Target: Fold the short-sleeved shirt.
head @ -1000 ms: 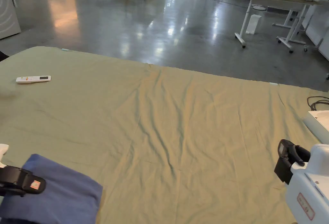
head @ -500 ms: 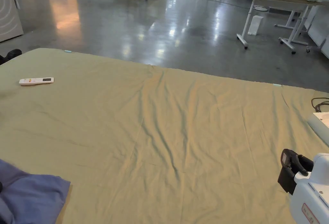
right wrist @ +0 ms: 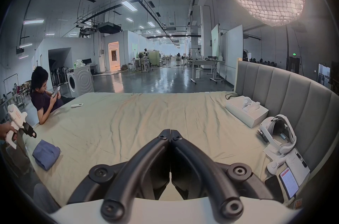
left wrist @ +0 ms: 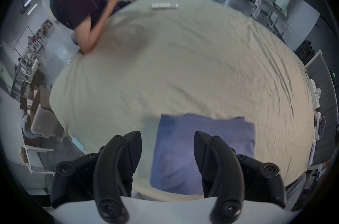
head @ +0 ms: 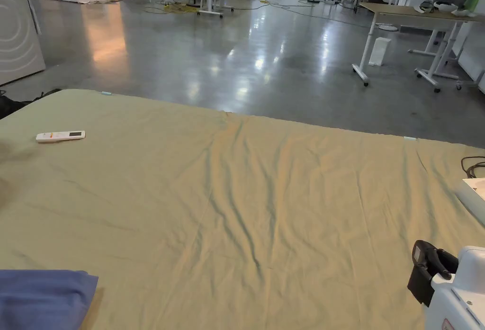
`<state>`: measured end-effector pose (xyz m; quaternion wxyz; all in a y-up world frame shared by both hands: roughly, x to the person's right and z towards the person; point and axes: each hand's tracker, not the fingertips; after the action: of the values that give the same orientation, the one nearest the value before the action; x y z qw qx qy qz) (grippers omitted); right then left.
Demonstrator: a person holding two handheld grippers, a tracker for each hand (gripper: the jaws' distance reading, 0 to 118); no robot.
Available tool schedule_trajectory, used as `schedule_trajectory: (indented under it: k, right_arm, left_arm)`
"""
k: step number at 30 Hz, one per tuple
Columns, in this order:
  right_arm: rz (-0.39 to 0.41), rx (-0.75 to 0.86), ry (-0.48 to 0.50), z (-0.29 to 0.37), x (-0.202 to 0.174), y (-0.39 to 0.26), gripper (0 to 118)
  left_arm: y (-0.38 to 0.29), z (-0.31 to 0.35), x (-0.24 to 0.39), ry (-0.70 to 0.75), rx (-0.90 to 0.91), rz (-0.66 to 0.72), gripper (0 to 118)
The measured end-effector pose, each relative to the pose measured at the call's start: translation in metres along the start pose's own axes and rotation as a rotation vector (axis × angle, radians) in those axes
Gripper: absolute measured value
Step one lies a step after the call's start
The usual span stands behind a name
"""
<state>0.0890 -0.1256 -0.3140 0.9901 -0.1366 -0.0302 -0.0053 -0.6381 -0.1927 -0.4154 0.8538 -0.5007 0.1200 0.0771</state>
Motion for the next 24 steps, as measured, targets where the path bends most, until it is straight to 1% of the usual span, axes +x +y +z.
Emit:
schedule_trajectory:
  k: [1,3,4,7,9,10,12,15,18,19,22,24]
  right_arm:
    - [-0.003,0.003,0.000,0.000,0.001,0.000,0]
    - [-0.001,0.006,-0.004,-0.002,0.001,-0.001,0]
    - [0.002,0.008,-0.006,-0.003,0.001,-0.002,0]
    - [0.006,0.007,-0.012,-0.007,0.002,-0.003,0]
    - [0.007,0.005,-0.012,-0.009,0.001,-0.003,0]
    - [0.012,0.004,-0.013,-0.010,0.001,-0.003,0]
    - [0.021,0.007,-0.017,-0.012,0.000,-0.002,0]
    - [0.030,0.013,-0.017,-0.013,-0.002,0.000,0]
    - [0.042,0.022,-0.024,-0.015,-0.006,0.001,0]
    - [0.038,0.024,-0.026,-0.016,-0.007,0.002,0]
    - [0.023,0.031,-0.023,-0.019,-0.008,0.003,0]
    - [0.016,0.048,-0.018,-0.020,-0.009,0.002,0]
  left_arm:
    - [-0.002,0.005,0.009,0.001,0.035,-0.010,63]
    - [-0.016,0.022,0.042,-0.040,0.145,-0.038,63]
    - [-0.019,0.031,0.058,-0.049,0.244,-0.099,63]
    - [-0.043,0.049,0.112,-0.118,0.387,-0.114,63]
    - [-0.056,0.056,0.144,-0.185,0.438,-0.103,63]
    - [-0.062,0.058,0.161,-0.194,0.478,-0.096,63]
    - [-0.074,0.062,0.191,-0.218,0.506,-0.089,57]
    - [-0.088,0.072,0.231,-0.271,0.582,-0.048,56]
    - [-0.091,0.079,0.263,-0.299,0.645,-0.084,54]
    - [-0.093,0.083,0.274,-0.302,0.668,-0.092,51]
    - [-0.098,0.096,0.305,-0.309,0.738,-0.122,33]
    - [-0.101,0.100,0.319,-0.314,0.749,-0.147,23]
